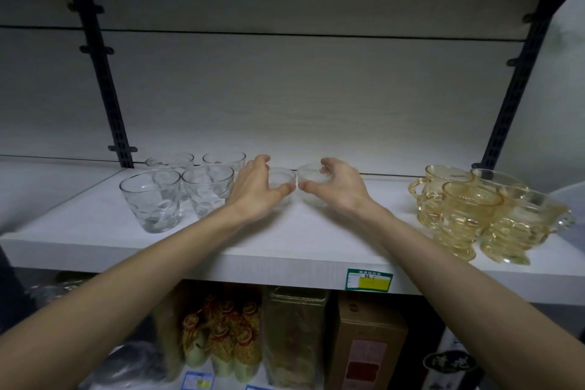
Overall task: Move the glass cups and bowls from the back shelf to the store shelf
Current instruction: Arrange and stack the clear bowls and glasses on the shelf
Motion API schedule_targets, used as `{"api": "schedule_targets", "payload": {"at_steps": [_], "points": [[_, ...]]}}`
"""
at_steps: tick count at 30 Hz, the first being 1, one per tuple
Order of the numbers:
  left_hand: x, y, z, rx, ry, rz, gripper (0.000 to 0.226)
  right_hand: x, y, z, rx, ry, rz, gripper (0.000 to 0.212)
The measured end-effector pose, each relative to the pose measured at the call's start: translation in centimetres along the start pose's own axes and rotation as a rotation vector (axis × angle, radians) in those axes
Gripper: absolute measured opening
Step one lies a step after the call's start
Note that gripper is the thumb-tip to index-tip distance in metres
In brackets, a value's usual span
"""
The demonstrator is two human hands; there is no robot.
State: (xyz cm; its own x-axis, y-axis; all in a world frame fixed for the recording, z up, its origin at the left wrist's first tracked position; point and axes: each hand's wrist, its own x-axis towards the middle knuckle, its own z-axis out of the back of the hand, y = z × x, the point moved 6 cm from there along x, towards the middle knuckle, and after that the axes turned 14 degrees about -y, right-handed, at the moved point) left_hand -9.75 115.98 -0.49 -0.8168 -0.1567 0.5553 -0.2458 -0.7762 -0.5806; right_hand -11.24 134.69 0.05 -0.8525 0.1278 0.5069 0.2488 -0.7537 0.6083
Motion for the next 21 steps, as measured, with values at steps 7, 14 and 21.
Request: {"api": "schedule_targets", "payload": {"at_steps": [7,14,21], "points": [[0.5,0.2,-0.8,-0.121,0.1,0.11,0.099,0.0,-0.8,-0.2,0.063,0.105,-0.063,0.095],[-1.2,0.0,0.2,-0.275,0.155,0.142,0.105,-1.8,-2.0,1.8,0.087,0.1,-0.072,0.089],[-4.3,-1.6,1.6,-0.366,0.304,0.033,0.092,-5.8,-1.9,5.3,0.027,0.093,-0.015,0.09]]}}
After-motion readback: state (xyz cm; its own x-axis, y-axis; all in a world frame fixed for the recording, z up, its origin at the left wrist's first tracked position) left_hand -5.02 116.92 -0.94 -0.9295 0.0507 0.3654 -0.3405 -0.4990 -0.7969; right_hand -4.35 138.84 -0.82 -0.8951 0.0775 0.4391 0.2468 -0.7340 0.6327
